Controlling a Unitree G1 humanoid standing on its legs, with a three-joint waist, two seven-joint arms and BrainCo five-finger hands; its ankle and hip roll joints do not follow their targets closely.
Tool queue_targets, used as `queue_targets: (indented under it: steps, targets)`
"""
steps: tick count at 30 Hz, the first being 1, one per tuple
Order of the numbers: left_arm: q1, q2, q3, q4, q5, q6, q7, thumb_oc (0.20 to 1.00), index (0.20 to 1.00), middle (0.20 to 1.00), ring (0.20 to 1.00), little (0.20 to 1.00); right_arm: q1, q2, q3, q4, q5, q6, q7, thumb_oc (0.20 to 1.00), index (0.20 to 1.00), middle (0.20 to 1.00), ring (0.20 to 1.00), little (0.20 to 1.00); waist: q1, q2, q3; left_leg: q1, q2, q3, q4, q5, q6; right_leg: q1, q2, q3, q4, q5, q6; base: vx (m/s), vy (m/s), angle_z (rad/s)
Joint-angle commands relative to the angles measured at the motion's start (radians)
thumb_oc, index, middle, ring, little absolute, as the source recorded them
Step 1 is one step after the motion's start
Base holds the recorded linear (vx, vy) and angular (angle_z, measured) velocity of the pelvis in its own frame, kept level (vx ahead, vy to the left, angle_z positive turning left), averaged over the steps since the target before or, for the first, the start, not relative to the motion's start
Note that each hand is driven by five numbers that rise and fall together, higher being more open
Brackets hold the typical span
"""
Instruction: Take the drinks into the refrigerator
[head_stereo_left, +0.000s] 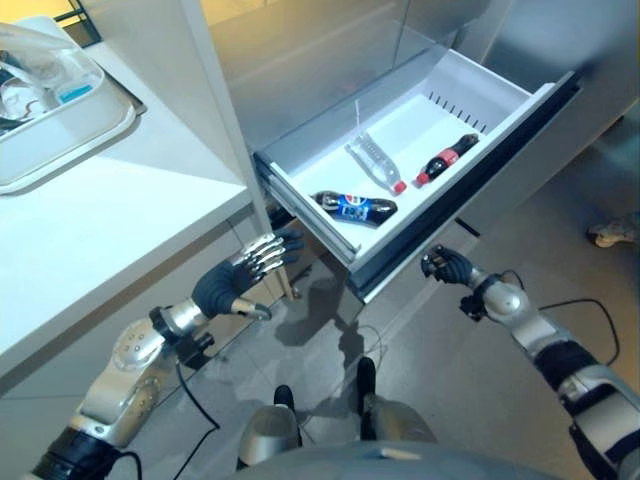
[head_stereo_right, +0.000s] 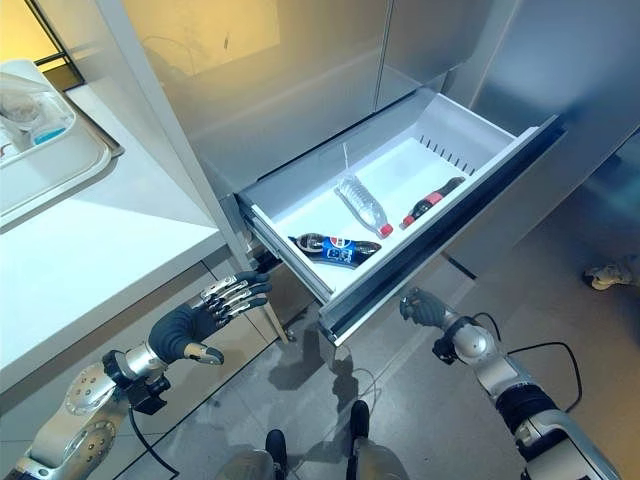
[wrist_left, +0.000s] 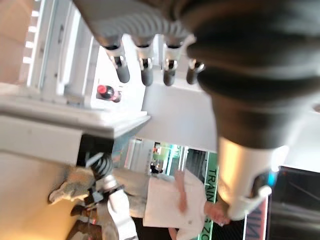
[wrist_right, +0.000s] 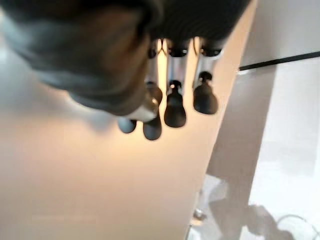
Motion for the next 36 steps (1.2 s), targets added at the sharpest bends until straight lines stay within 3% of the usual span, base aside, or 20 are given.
queue_targets:
  steps: [1, 9, 16, 24, 36]
  targets:
    - [-0.052, 0.009, -0.044, -0.057, -0.049, -0.042, 0.01, 1.0, 1.0, 1.0, 1.0, 1.0, -0.265, 0.056, 0.046, -0.011, 0.03, -0.066, -0.018, 0.2, 0.2, 0.2, 0.2, 0.2, 0.075, 0.016, 0.007, -0.046, -0.028, -0.114, 0.064, -0.072, 0.054, -0.045, -0.024, -0.039, 0.215, -0.15, 0.077, 0.0, -0.01, 0.08]
    - [-0.049, 0.008, -0.042, -0.077, -0.065, -0.038, 0.032, 1.0, 1.0, 1.0, 1.0, 1.0, -0.417, 0.109, 0.076, 0.073, 0.054, -0.054, -0.045, 0.2, 0.2, 0.2, 0.2, 0.2, 0.118, 0.015, 0.018, -0.069, -0.028, -0.139, 0.073, -0.063, 0.052, -0.044, -0.026, -0.063, 0.213, -0.152, 0.07, 0.0, -0.01, 0.14]
    - [-0.028, -0.006, -0.028, -0.085, -0.056, -0.039, 0.045, 1.0, 1.0, 1.0, 1.0, 1.0, -0.409, 0.12, 0.076, 0.084, 0.05, -0.051, -0.05, 0.2, 0.2, 0.2, 0.2, 0.2, 0.133, 0.007, 0.02, -0.068, -0.023, -0.154, 0.058, -0.051, 0.047, -0.033, -0.02, -0.079, 0.201, -0.155, 0.064, 0.0, -0.009, 0.12]
    - [-0.004, -0.011, -0.009, -0.093, -0.038, -0.048, 0.054, 1.0, 1.0, 1.0, 1.0, 1.0, -0.273, 0.124, 0.037, 0.048, 0.057, -0.055, -0.046, 0.2, 0.2, 0.2, 0.2, 0.2, 0.116, 0.005, 0.012, -0.043, -0.017, -0.153, 0.027, -0.043, 0.044, -0.022, -0.019, -0.08, 0.193, -0.157, 0.063, 0.0, 0.0, 0.04]
    - [0.02, -0.051, 0.03, -0.058, 0.007, -0.071, 0.071, 1.0, 1.0, 1.0, 1.0, 1.0, 0.027, 0.107, -0.143, -0.115, 0.139, -0.096, -0.057, 0.2, 0.2, 0.2, 0.2, 0.2, 0.056, 0.005, 0.002, -0.015, -0.015, -0.135, 0.003, -0.045, 0.045, -0.02, -0.02, -0.071, 0.192, -0.157, 0.07, 0.0, 0.005, -0.02]
